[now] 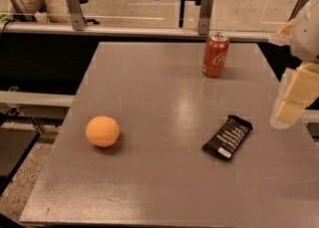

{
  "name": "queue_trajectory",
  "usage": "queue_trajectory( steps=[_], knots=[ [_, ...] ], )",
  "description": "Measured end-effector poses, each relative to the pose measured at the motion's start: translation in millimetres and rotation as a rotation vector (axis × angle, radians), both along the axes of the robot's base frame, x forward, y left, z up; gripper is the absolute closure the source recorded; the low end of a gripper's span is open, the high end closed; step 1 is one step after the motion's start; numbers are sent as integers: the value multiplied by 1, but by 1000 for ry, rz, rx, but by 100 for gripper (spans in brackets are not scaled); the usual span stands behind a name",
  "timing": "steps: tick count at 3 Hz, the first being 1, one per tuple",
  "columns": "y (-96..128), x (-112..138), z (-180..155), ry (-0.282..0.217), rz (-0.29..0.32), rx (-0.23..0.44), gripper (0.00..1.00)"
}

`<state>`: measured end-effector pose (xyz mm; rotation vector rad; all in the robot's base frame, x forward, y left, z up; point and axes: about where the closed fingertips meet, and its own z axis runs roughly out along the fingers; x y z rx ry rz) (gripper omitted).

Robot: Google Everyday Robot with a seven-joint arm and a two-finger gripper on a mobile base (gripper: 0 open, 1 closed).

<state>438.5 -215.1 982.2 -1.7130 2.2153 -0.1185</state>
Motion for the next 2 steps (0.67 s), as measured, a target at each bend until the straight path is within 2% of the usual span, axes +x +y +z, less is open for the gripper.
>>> queue_trajectory(
  steps=[1,2],
  knots=[
    [0,0,0,0,0,0,0],
    [23,2,-5,14,38,46,0]
  ],
)
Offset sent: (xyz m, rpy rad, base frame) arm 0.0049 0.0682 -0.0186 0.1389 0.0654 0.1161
